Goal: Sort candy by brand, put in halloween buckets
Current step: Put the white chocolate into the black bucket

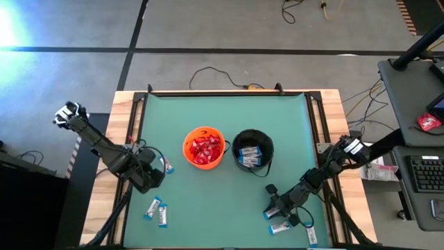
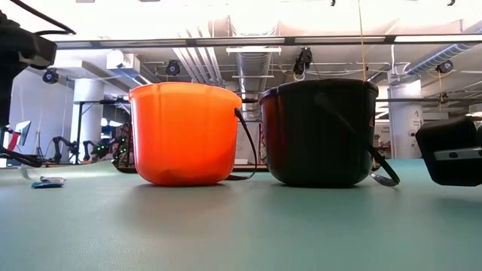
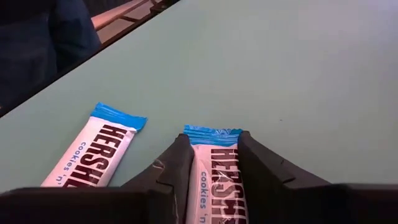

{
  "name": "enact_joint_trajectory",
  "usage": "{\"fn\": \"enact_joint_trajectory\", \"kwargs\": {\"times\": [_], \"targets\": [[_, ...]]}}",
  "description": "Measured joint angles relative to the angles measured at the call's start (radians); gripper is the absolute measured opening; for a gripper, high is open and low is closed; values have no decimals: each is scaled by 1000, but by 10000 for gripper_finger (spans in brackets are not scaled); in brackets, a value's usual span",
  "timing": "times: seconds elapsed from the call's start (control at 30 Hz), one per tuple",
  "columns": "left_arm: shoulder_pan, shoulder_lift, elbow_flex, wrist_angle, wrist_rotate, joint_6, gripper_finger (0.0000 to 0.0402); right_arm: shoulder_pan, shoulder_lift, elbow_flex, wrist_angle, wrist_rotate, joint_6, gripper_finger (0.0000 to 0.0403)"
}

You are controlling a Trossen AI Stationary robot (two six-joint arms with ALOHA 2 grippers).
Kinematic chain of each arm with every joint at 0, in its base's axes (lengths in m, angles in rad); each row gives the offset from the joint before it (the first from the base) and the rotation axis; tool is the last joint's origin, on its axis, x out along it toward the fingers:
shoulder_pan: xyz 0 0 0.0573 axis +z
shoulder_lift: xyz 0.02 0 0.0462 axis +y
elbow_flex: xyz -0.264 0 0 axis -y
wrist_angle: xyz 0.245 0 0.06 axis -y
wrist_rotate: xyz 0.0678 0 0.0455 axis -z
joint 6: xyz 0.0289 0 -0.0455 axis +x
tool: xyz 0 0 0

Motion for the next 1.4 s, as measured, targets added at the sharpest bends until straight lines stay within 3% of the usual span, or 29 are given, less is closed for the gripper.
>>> {"fn": "enact_joint_trajectory", "kwargs": {"times": [0.3, 0.5, 0.73, 0.87, 1.1, 1.27, 1.4], "targets": [[-9, 1, 0, 1, -3, -8, 270, 0, -160, 19, -141, 40, -1, 111], [-10, 30, -1, 2, -3, 26, 270, -26, -403, 112, -549, 109, -34, 104], [-9, 128, -2, 7, 23, 119, 270, -91, -691, 329, -1036, 222, -46, 107], [-5, 173, -3, 15, 66, 193, 270, -186, -796, 444, -1158, 264, -52, 104], [70, 161, -4, 33, 67, 386, 270, -507, -811, 534, -1265, 157, -20, 107], [160, 147, -7, 31, 105, 595, 270, -710, -704, 570, -1349, 11, -20, 108], [241, 126, -18, 49, 110, 684, 270, -798, -623, 607, -1377, -61, -21, 108]]}}
